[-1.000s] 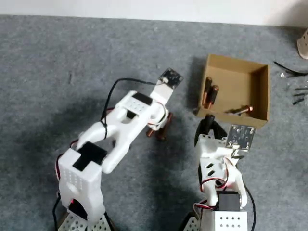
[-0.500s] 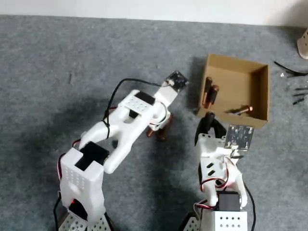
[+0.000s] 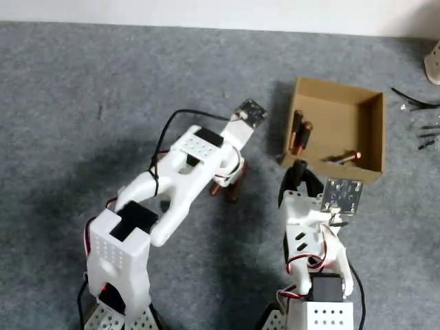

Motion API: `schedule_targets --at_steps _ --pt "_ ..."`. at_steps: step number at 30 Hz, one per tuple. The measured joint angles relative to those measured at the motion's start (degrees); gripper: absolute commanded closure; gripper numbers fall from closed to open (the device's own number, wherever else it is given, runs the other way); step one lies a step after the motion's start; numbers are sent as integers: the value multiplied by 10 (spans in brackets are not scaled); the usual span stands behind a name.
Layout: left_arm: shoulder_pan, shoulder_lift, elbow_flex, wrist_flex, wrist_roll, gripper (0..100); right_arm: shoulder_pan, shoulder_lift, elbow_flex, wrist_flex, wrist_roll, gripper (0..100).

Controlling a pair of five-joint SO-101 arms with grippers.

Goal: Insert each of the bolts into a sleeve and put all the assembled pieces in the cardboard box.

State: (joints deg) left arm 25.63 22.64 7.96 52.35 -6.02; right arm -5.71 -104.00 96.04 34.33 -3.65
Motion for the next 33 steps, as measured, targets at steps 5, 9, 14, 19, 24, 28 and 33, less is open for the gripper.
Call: schedule_targets --at_steps 5,9,14,19,24,28,33 --pt "12 10 -3 2 0 829 0 0 0 0 0 994" --pt "14 31 -34 20 -2 837 0 0 0 0 2 994" --pt "18 62 -84 63 4 987 0 0 0 0 2 994" --pt "19 86 -117 95 0 995 0 0 0 0 2 994" --pt "20 58 -84 97 -33 995 0 0 0 0 2 994" --pt "20 -20 8 63 -36 995 0 0 0 0 2 994" --pt "18 -185 176 -48 -40 995 0 0 0 0 2 994"
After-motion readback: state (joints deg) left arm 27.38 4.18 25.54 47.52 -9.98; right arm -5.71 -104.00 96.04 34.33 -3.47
